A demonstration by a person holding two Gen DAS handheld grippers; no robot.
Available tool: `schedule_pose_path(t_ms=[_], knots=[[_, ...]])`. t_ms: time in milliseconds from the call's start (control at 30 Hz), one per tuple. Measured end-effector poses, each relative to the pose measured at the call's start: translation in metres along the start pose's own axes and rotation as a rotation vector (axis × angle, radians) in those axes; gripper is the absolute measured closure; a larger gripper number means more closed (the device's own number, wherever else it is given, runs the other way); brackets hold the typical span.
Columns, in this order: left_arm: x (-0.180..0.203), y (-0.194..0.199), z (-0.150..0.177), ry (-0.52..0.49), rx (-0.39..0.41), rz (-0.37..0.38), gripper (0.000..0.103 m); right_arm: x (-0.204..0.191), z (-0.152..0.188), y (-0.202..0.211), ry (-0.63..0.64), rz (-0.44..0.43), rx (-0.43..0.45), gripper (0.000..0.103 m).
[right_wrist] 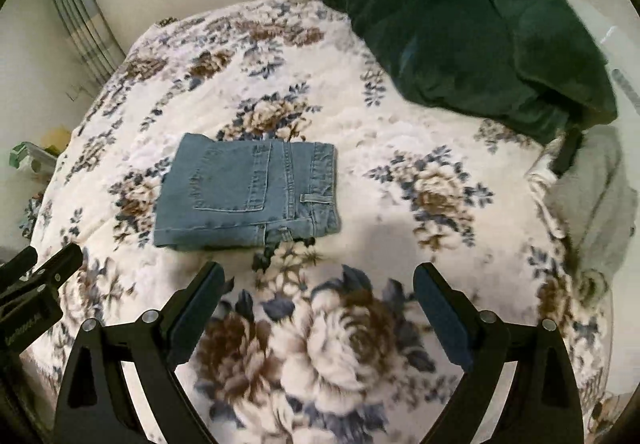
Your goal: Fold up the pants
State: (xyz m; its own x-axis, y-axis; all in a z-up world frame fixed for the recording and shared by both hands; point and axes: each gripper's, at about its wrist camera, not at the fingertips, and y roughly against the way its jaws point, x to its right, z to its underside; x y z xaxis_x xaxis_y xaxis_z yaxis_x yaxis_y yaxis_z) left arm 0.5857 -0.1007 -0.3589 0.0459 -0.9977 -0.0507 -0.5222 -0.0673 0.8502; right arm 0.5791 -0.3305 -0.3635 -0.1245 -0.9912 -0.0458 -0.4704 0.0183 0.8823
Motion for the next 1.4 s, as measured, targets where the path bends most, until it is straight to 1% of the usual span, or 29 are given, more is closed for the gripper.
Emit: schedule_pose_path(t_ms=[67,233,333,367,433,467,533,567,633,733,800,833,967,1067,1167,1233,1300,1400], knots=[[0.0,0.032,0.008,0.012,0.019,0.002,0.013,0.006,0.009,0.034,0.0,-0.003,0.016,0.006],[0.004,0.115,0.031,0.01,0.073,-0.018,0.013,0.016,0.036,0.123,0.004,-0.022,0.055,0.006],[0.001,0.17,0.045,0.013,0.097,-0.026,0.013,0.017,0.054,0.187,0.027,-0.026,0.087,0.006],[0.0,0.19,0.049,0.016,0.103,-0.029,0.013,0.017,0.061,0.216,0.044,-0.025,0.105,0.006],[-0.002,0.233,0.059,0.018,0.126,-0.019,0.013,0.017,0.07,0.255,0.051,-0.029,0.118,0.006],[-0.002,0.248,0.062,0.017,0.131,-0.022,0.013,0.018,0.076,0.28,0.053,-0.039,0.126,0.006],[-0.004,0.288,0.069,0.014,0.148,0.002,0.013,0.017,0.085,0.323,0.066,-0.035,0.149,0.006],[-0.004,0.301,0.072,0.014,0.156,-0.002,0.013,0.018,0.091,0.352,0.073,-0.027,0.171,0.006],[-0.006,0.339,0.077,-0.002,0.181,0.001,0.012,0.019,0.099,0.388,0.073,-0.024,0.193,0.006],[-0.01,0.383,0.081,-0.019,0.221,-0.009,0.012,0.018,0.112,0.443,0.074,-0.033,0.223,0.006],[-0.013,0.405,0.086,-0.02,0.237,-0.006,0.012,0.015,0.122,0.477,0.084,-0.032,0.244,0.006],[-0.015,0.415,0.089,-0.025,0.239,-0.001,0.012,0.013,0.126,0.487,0.085,-0.037,0.248,0.006],[-0.022,0.439,0.098,-0.024,0.231,-0.002,0.012,0.004,0.143,0.54,0.09,-0.039,0.283,0.006],[-0.028,0.452,0.105,-0.012,0.234,0.002,0.012,-0.005,0.153,0.567,0.107,-0.031,0.308,0.006],[-0.033,0.46,0.111,-0.005,0.242,0.018,0.012,-0.011,0.16,0.584,0.114,-0.035,0.316,0.006],[-0.034,0.462,0.112,-0.009,0.251,0.007,0.012,-0.013,0.162,0.588,0.116,-0.034,0.318,0.006],[-0.035,0.466,0.114,-0.007,0.251,0.014,0.012,-0.016,0.167,0.591,0.114,-0.03,0.318,0.006],[-0.037,0.466,0.114,0.002,0.253,-0.007,0.012,-0.021,0.171,0.594,0.111,-0.033,0.318,0.006]])
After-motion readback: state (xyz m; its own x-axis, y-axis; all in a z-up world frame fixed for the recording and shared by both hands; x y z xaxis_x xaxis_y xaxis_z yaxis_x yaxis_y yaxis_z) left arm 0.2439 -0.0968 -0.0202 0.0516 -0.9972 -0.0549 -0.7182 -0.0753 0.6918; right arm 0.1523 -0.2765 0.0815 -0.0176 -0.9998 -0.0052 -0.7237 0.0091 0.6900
